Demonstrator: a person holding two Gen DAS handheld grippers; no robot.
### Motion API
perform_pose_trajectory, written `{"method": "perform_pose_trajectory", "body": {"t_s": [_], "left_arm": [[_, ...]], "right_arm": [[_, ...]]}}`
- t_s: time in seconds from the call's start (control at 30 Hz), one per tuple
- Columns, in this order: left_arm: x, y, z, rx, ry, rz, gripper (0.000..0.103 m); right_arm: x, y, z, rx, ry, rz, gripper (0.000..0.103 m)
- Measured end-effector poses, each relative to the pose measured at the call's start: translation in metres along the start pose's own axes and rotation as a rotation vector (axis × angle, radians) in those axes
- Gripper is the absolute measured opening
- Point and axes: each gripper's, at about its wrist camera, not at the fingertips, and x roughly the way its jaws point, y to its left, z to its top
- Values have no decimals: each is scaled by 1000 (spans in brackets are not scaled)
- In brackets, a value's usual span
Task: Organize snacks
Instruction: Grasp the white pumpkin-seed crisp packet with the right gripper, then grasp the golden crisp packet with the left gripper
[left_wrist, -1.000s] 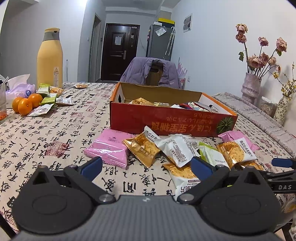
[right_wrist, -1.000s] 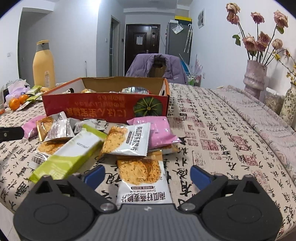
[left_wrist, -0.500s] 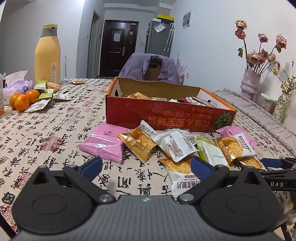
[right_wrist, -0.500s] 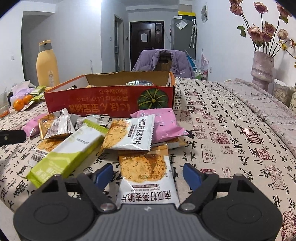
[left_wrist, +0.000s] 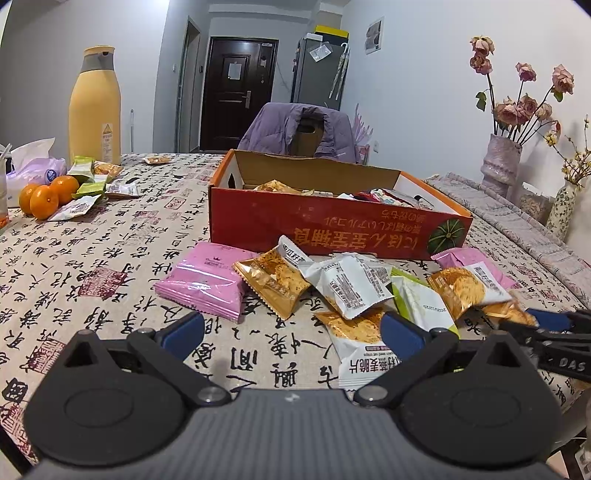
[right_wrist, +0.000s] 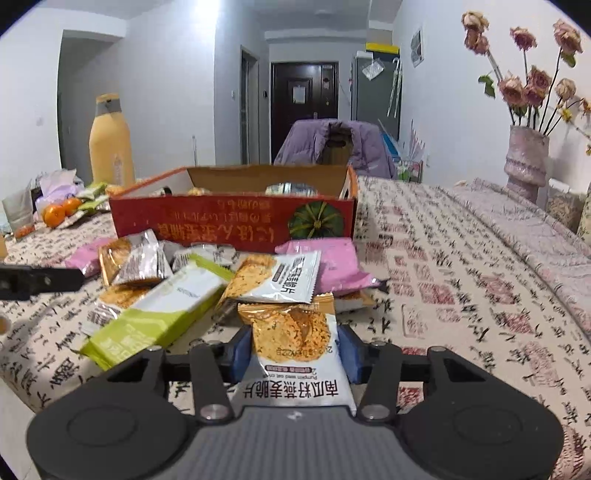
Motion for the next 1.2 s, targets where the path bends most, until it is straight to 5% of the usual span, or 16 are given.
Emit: {"method": "perform_pose_trajectory", "body": {"t_s": [0.7, 1.2], "left_arm": [[46, -46, 5, 55, 113, 105, 101], [54, -65, 3, 69, 140, 119, 68]], "right_arm": [[-20, -29, 0, 68, -82, -28, 49], [-15, -39, -6, 91, -75, -10, 49]]}}
